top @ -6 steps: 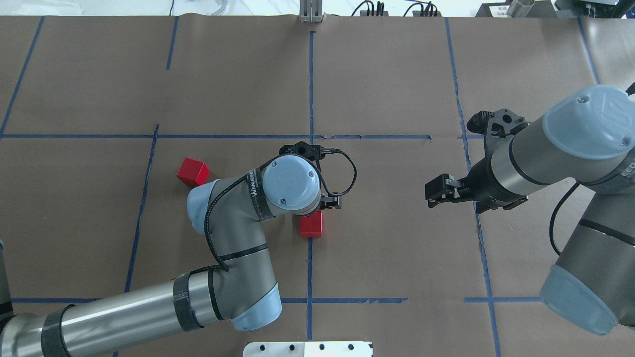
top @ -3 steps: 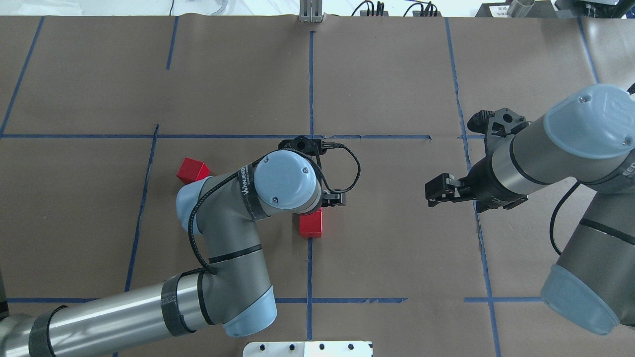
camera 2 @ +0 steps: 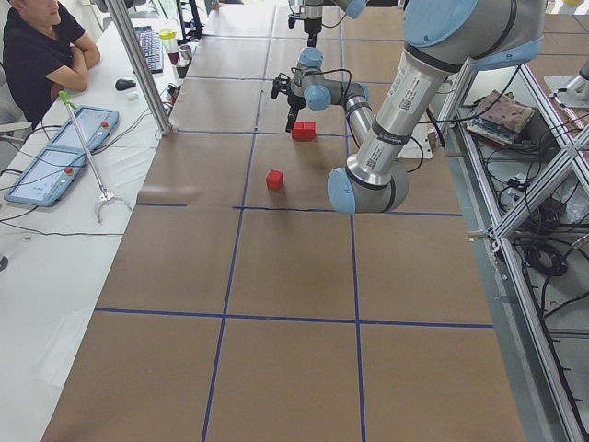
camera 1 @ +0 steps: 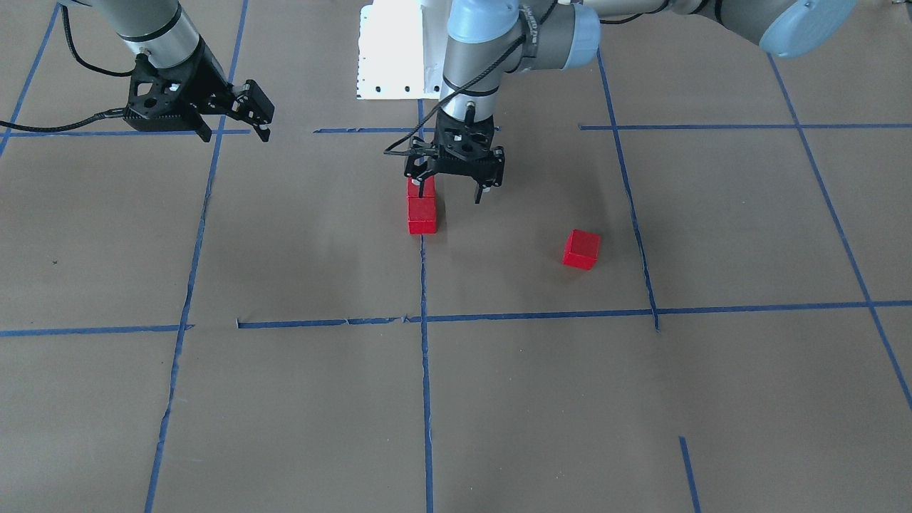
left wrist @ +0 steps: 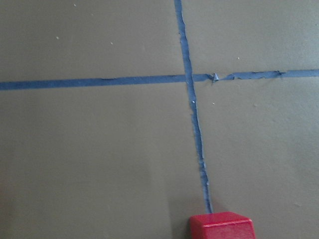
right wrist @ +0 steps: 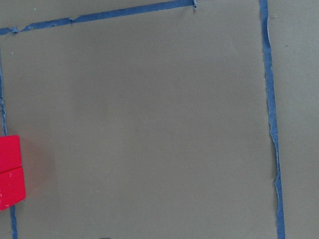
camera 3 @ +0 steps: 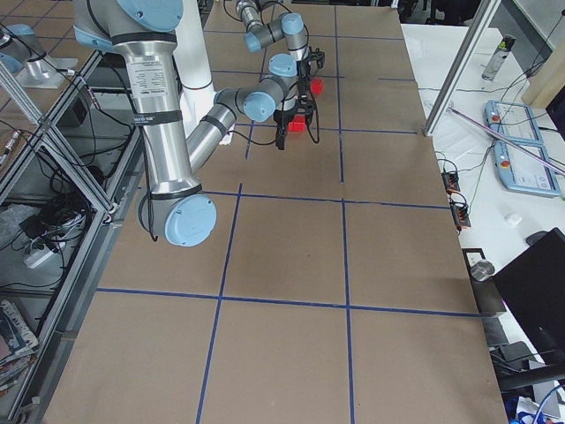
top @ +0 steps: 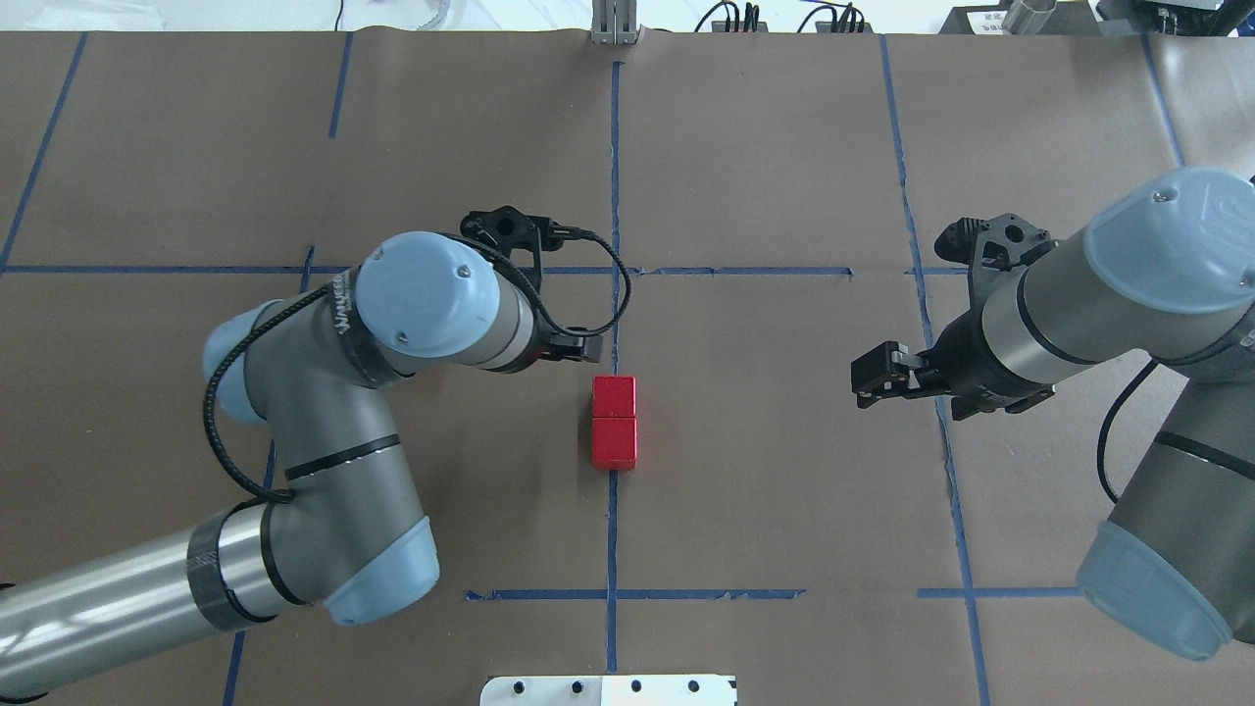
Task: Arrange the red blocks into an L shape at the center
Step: 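Open the left gripper and move it back toward the last red cube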
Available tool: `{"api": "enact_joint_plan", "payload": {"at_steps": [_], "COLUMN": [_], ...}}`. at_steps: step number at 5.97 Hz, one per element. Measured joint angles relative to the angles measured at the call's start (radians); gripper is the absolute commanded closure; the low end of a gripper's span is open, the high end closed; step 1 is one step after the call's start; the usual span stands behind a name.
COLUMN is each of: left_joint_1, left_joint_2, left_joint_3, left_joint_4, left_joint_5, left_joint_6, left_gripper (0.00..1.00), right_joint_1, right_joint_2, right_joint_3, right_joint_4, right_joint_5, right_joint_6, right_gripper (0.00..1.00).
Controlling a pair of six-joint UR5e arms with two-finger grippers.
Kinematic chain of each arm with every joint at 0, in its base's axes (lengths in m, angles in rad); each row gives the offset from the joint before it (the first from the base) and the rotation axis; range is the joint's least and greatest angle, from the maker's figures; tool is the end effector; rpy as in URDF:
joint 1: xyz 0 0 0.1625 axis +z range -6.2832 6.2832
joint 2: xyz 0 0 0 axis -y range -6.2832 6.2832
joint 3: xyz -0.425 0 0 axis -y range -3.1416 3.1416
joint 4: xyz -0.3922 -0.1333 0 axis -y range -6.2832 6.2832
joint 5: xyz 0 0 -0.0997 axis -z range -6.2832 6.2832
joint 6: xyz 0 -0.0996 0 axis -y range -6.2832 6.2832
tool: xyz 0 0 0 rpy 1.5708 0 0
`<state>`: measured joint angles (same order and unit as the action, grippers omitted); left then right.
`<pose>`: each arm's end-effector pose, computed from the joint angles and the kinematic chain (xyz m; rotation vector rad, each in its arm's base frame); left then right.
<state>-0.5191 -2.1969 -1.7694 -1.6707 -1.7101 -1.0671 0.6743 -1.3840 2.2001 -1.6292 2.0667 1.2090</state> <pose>0.5086 -0.4282 0.1987 0.3390 0.8682 0.0501 -0.3215 -0.3669 0.2895 -0.0425 -0.8771 0.1044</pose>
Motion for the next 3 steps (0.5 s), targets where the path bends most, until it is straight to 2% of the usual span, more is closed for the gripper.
{"api": "enact_joint_plan", "payload": {"at_steps": [2,3], "left_joint_1": [-0.132,-0.169], "left_joint_2": [0.142,0.188], "left_joint_3": [-0.019,0.002], "left_joint_4": [-0.046,-0.097], "left_joint_5": [-0.156,-0.210], "left_joint_6": [0.214,0.249], "left_gripper": [0.01,0.01], "right_joint_1": [0.000,-0.001], "right_joint_2": [-0.013,-0.012], "right_joint_3": [0.009,0.009], "right_joint_4": [0.001,0.001], "right_joint_5": [0.000,0.000], "right_joint_6": [0.000,0.000], "right_gripper": [0.00,0.00]}}
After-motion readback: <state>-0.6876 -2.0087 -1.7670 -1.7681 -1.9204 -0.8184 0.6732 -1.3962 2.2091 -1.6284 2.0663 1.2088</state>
